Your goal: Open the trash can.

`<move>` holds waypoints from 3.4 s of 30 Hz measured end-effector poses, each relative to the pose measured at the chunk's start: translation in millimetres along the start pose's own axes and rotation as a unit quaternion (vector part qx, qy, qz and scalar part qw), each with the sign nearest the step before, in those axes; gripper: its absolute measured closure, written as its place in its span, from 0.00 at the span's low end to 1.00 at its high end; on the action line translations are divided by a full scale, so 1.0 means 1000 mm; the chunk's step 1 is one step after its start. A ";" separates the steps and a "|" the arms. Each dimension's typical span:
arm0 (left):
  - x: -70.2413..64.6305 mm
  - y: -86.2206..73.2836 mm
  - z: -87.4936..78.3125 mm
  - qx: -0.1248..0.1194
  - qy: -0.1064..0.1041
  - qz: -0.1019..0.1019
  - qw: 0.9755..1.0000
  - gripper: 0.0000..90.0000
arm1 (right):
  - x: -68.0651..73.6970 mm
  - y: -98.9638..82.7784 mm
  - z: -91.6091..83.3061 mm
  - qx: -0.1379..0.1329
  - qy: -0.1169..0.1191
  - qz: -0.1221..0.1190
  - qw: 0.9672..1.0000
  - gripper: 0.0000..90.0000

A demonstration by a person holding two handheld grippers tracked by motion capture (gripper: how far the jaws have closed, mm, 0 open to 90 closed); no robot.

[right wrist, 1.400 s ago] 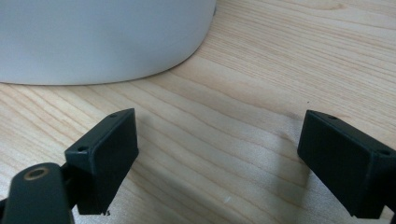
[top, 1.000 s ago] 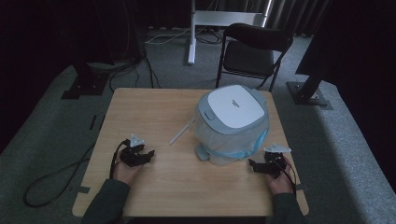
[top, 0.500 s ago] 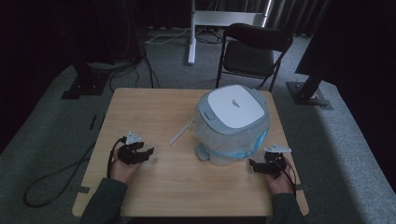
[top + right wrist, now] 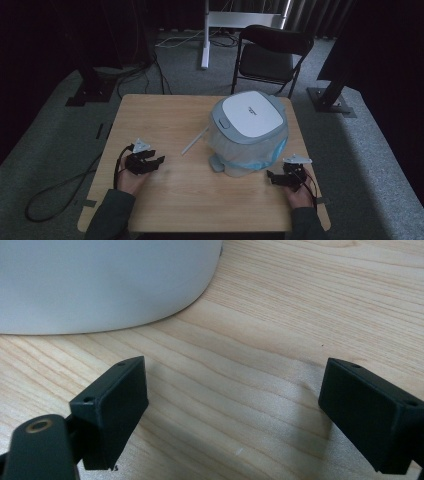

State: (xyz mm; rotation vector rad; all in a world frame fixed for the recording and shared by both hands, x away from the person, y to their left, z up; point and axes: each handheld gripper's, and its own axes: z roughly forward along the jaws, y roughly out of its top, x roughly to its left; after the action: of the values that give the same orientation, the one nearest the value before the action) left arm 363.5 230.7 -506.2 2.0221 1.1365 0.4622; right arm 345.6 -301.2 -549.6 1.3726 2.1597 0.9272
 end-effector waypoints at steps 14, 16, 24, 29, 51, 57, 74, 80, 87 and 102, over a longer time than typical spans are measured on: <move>-0.001 0.013 -0.006 -0.005 -0.012 0.007 1.000 0.53 | 0.000 0.000 0.000 0.000 -0.001 0.000 1.000 0.12; -0.001 0.014 -0.007 -0.007 -0.015 0.007 1.000 0.53 | 0.000 0.000 0.000 0.000 -0.001 0.000 1.000 0.12; -0.002 0.021 -0.011 -0.013 -0.019 0.012 1.000 0.52 | 0.000 0.000 0.000 0.000 -0.001 0.001 1.000 0.13; -0.004 0.027 -0.013 -0.017 -0.024 0.013 0.999 0.51 | 0.000 0.000 0.000 0.000 -0.001 0.001 1.000 0.12; -0.021 0.055 -0.021 -0.032 -0.040 0.046 0.998 0.50 | 0.000 0.000 0.000 0.000 -0.001 0.001 1.000 0.13; -0.025 0.063 -0.021 -0.034 -0.045 0.055 0.997 0.50 | 0.000 0.000 0.000 0.000 -0.001 0.000 1.000 0.13; -0.040 0.088 -0.030 -0.048 -0.056 0.084 0.994 0.49 | 0.000 0.000 0.000 0.000 -0.002 0.002 1.000 0.13; -0.044 0.097 -0.035 -0.054 -0.069 0.090 0.992 0.50 | 0.000 0.000 0.000 0.000 -0.003 0.002 1.000 0.13; -0.049 0.107 -0.041 -0.055 -0.070 0.104 0.991 0.52 | 0.001 0.000 0.000 0.000 -0.003 0.002 1.000 0.13; -0.057 0.127 -0.052 -0.059 -0.079 0.127 0.987 0.54 | 0.001 0.000 0.000 0.000 -0.003 0.003 1.000 0.13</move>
State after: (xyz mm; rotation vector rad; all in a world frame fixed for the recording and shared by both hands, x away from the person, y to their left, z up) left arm 372.3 164.8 -373.2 2.0681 0.7428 0.4739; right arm 345.1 -300.8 -549.6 1.3796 2.1526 0.9248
